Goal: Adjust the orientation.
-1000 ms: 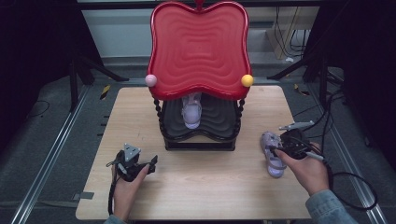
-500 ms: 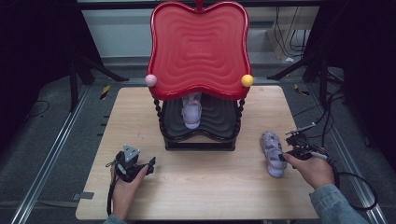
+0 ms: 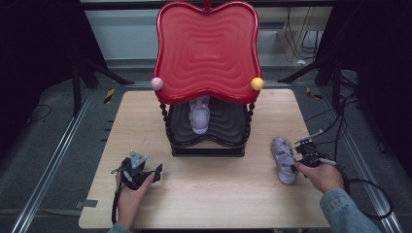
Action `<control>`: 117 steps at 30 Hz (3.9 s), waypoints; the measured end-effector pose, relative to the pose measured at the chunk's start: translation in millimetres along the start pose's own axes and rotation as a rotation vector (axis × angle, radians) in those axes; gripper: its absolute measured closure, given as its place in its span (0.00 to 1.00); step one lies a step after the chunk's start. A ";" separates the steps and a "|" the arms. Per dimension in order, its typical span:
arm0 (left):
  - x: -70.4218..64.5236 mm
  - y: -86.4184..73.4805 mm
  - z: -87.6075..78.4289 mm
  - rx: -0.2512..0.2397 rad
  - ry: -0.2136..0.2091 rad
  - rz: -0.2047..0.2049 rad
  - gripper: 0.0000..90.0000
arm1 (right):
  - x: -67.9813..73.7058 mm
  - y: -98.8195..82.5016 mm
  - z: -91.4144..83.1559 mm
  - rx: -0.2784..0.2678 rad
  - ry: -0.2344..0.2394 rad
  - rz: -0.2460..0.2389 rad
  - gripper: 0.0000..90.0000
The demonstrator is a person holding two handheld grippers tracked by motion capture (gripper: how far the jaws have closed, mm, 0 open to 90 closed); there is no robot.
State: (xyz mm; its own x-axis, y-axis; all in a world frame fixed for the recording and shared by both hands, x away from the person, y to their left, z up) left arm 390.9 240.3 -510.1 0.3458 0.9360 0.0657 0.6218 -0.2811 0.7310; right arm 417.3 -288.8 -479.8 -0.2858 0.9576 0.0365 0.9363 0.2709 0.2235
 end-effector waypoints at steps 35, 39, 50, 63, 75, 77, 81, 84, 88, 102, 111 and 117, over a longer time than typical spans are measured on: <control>4.5 -0.3 0.4 0.000 0.017 0.001 0.18 | 158.5 23.3 -18.9 -0.085 0.137 -0.591 0.92; 5.7 -0.5 0.4 -0.001 0.018 -0.001 0.18 | 161.9 28.7 -7.2 -0.047 0.088 -0.642 0.91; 3.0 -0.8 2.3 0.007 0.016 0.006 0.18 | 153.5 20.1 5.6 -0.002 0.078 -0.638 0.80; 1.4 -0.4 2.2 0.005 0.015 0.008 0.18 | 172.6 -5.7 -43.8 -0.071 0.107 -0.619 0.63; 1.0 -0.5 2.7 0.008 0.013 0.014 0.18 | 194.0 -6.8 -16.0 -0.006 0.138 -0.640 0.75; 0.3 -0.5 2.8 0.008 0.012 0.014 0.18 | 196.1 -6.0 -12.3 0.003 0.136 -0.643 0.76; 0.5 -0.3 2.9 0.008 0.012 0.012 0.18 | 197.2 -4.9 -8.2 0.016 0.132 -0.638 0.79; 0.6 -0.1 2.7 0.007 0.013 0.011 0.18 | 196.8 -4.3 -3.2 0.021 0.138 -0.639 0.81; 0.2 -0.2 3.1 0.009 0.013 0.016 0.18 | 198.1 -5.2 1.5 0.035 0.135 -0.646 0.84; -0.4 -0.3 3.2 0.009 0.011 0.016 0.18 | 199.3 -4.9 7.0 0.058 0.108 -0.654 0.91; 0.2 -0.2 3.2 0.009 0.012 0.017 0.18 | 195.7 -3.5 5.4 0.049 0.113 -0.640 0.96; 1.0 -1.0 3.4 0.011 0.003 0.004 0.18 | 186.7 -5.1 -2.9 -0.032 0.167 -0.600 0.96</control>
State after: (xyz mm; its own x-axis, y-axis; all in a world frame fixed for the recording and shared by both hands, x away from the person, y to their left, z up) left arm 393.0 240.7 -513.1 0.3462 0.9355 0.0708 0.6284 -0.2873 0.7229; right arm 358.6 -111.6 -471.3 -0.7908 0.6103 0.0465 0.5966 0.7518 0.2809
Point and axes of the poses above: each handheld gripper's, and its own axes: z roughly forward along the jaws, y roughly out of its top, x roughly to its left, the point moved 3 cm from there along z, roughly forward along the jaws, and after that the axes turned 6 degrees about x, right-handed, at the moved point
